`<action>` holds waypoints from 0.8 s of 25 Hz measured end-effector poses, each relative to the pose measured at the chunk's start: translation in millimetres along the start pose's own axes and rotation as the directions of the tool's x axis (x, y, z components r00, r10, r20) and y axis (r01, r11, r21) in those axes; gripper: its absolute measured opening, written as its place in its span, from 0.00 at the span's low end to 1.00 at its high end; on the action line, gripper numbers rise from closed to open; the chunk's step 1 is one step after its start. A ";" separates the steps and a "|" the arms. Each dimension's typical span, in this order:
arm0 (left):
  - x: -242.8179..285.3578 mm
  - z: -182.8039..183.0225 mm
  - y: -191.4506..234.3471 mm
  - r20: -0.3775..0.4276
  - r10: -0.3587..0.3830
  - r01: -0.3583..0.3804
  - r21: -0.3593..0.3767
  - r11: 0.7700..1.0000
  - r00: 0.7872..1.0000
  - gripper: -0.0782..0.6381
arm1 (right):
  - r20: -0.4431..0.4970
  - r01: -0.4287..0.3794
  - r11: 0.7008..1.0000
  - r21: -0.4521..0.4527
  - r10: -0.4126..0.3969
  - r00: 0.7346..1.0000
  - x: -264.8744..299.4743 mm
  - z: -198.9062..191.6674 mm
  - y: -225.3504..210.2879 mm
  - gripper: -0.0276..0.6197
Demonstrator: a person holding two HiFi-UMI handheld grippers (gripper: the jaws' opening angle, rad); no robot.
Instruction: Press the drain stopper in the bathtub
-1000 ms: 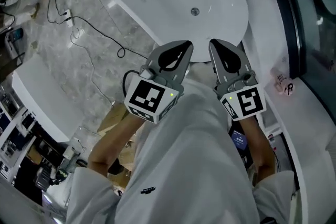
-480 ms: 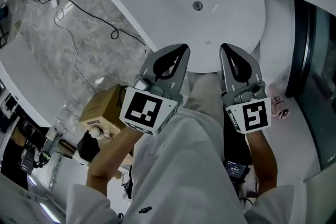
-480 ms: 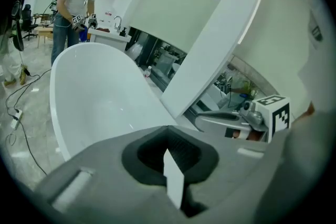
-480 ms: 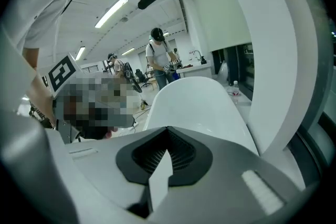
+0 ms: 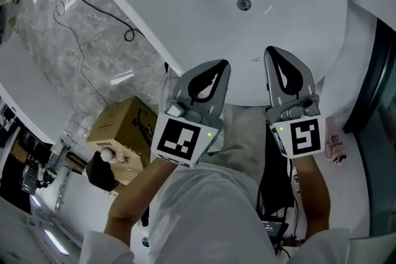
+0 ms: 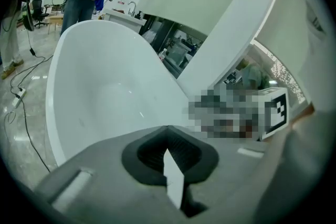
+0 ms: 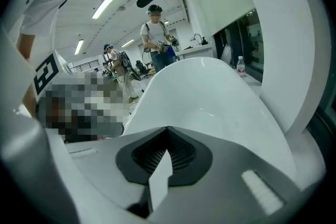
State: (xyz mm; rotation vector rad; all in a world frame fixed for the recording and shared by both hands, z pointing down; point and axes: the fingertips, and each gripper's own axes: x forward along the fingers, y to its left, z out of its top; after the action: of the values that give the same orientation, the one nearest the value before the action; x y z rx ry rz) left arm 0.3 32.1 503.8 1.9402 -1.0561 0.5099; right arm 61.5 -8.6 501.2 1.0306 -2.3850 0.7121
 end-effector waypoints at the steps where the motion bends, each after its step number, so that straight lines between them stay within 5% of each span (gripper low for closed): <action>1: 6.8 -7.6 5.6 0.000 0.001 -0.001 -0.008 1.000 1.000 0.11 | -0.004 0.002 1.000 0.004 -0.002 1.000 6.9 -9.8 -3.0 0.04; 20: 134.0 -117.7 72.8 -0.087 0.001 -0.001 -0.008 1.000 0.996 0.11 | -0.110 0.075 0.997 0.034 -0.071 0.991 109.5 -160.5 -60.6 0.05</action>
State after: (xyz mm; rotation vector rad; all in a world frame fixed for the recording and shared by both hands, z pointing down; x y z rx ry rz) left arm 20.2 44.2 695.1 1.8930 -1.0022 0.5844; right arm 69.9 -4.3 704.6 1.0605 -2.2377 0.7698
